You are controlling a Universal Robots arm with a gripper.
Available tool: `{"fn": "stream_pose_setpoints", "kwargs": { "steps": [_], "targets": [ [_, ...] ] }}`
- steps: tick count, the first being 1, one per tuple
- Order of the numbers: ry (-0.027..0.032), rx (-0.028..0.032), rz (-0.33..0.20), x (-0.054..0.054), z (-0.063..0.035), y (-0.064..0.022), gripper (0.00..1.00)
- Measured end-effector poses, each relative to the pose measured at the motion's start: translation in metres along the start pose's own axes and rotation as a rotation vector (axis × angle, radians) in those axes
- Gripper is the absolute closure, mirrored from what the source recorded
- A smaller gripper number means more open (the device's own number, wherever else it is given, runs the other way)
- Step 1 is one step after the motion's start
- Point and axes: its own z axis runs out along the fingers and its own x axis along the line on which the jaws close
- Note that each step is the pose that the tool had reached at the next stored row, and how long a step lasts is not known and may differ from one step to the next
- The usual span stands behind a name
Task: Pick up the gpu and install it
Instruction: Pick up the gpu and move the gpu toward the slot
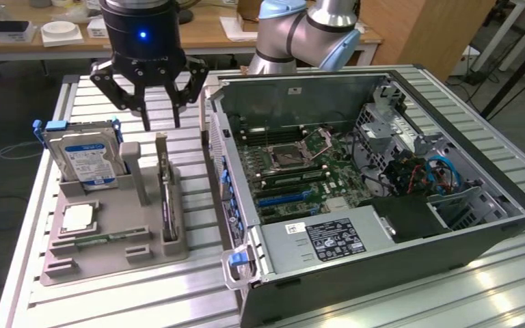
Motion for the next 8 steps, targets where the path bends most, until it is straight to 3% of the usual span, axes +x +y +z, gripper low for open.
{"fn": "stream_pose_setpoints", "kwargs": {
  "steps": [8],
  "targets": [
    [-0.0001, 0.001, 0.002, 0.0003, 0.004, -0.0001, 0.53]
  ]
}}
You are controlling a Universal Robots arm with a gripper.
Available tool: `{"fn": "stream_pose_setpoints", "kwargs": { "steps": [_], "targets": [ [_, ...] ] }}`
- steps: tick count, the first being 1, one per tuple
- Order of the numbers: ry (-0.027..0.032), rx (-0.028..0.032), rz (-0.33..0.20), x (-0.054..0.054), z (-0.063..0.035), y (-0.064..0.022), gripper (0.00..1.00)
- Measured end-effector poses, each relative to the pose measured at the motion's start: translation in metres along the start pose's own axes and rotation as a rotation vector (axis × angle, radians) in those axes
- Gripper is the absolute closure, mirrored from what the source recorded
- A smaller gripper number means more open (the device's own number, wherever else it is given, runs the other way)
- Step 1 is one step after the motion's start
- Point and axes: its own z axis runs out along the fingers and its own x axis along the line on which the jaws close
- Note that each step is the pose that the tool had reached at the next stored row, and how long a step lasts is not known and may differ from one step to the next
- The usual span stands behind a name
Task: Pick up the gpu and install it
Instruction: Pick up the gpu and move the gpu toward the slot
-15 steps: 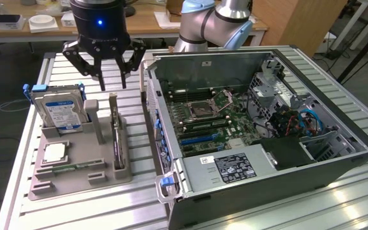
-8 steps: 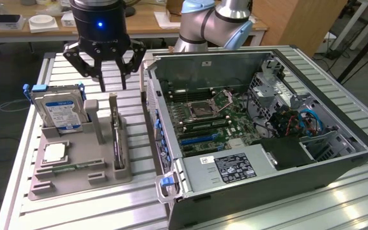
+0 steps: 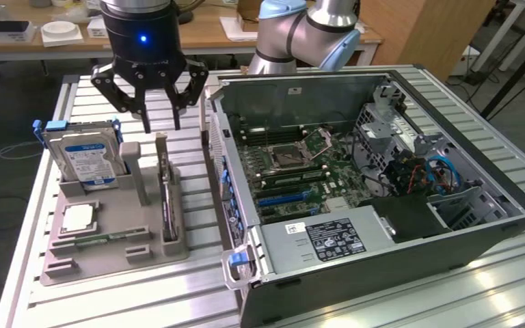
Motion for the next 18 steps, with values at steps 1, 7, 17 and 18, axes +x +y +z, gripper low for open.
{"fn": "stream_pose_setpoints", "kwargs": {
  "steps": [1, 7, 17, 18],
  "targets": [
    [0.0, 0.0001, 0.0, 0.0, 0.0005, 0.0, 0.53],
    [0.0, 0.0004, 0.001, 0.0003, 0.0033, -0.0001, 0.53],
    [0.0, 0.0008, 0.002, 0.0007, 0.0082, -0.0004, 0.53],
    [-0.0001, 0.0008, 0.003, 0.0008, 0.0087, -0.0004, 0.53]
  ]
}}
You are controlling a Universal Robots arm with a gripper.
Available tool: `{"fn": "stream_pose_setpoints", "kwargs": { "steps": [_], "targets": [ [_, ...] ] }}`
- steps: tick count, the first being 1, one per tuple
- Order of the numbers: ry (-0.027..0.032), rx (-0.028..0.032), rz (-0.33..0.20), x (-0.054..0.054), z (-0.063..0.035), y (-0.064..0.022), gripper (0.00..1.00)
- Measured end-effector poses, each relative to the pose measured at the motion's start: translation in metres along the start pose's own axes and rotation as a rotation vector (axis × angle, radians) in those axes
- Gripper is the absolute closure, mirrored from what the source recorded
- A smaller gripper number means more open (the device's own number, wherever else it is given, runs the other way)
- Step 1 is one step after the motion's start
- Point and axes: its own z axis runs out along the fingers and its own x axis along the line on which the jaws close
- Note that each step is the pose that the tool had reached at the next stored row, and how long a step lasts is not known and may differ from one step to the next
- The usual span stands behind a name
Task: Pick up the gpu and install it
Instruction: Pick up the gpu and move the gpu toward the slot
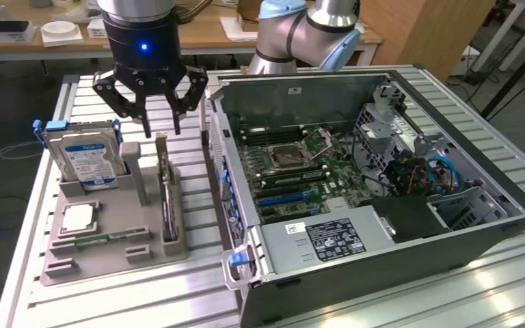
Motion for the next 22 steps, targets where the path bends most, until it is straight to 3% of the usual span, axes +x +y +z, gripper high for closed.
{"fn": "stream_pose_setpoints", "kwargs": {
  "steps": [22],
  "targets": [
    [-0.0001, 0.0022, 0.002, 0.0008, 0.0082, -0.0049, 0.53]
  ]
}}
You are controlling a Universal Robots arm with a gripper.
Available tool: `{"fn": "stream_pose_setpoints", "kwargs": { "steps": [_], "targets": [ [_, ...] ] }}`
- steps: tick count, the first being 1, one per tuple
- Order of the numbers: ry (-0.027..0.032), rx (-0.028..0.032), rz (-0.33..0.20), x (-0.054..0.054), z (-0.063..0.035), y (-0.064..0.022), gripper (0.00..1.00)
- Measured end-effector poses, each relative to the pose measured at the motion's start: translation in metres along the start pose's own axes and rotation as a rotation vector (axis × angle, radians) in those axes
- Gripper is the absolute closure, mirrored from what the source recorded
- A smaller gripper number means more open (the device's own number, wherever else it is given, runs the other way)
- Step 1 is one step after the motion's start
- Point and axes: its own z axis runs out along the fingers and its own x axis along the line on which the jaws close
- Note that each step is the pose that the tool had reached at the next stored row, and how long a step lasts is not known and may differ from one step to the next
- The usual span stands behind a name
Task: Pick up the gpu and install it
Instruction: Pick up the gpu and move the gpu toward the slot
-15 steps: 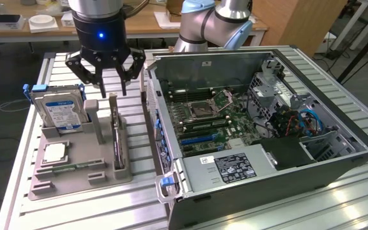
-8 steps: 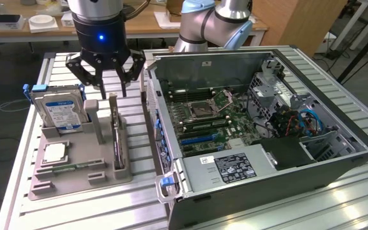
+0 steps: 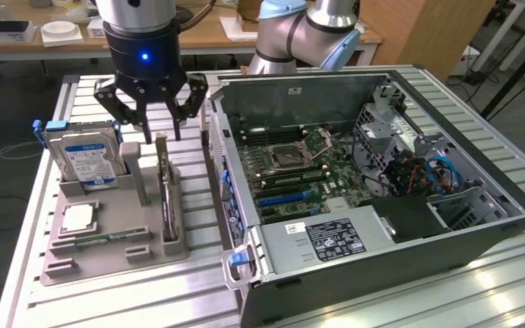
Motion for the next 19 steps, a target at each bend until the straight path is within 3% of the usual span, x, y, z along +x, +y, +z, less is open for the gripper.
{"fn": "stream_pose_setpoints", "kwargs": {
  "steps": [19],
  "targets": [
    [0.0, 0.0017, 0.002, 0.0003, 0.005, -0.0083, 0.53]
  ]
}}
